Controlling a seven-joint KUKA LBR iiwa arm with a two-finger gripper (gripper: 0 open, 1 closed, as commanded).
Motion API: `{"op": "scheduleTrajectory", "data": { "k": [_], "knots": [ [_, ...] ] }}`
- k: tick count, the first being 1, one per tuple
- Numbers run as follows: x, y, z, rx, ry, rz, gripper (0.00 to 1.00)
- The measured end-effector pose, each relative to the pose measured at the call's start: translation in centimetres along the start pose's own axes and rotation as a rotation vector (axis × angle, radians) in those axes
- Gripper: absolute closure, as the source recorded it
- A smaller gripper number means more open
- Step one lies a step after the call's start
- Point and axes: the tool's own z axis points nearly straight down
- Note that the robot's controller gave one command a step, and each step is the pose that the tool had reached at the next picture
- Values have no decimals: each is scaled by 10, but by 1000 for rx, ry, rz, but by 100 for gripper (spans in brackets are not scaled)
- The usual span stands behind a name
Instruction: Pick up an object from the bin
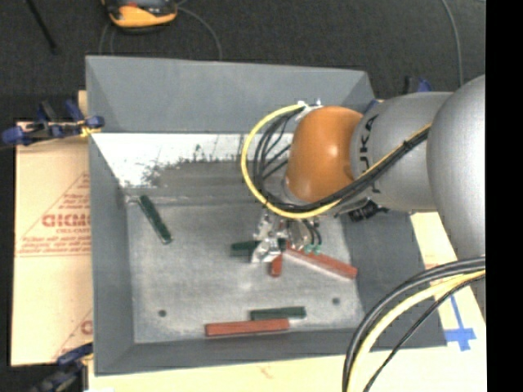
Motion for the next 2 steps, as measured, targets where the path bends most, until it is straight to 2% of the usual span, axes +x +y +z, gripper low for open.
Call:
{"op": "scheduleTrajectory", "data": {
  "k": [2],
  "knots": [
    [0, -1, -41, 2, -9, 0, 100]
  ]
}}
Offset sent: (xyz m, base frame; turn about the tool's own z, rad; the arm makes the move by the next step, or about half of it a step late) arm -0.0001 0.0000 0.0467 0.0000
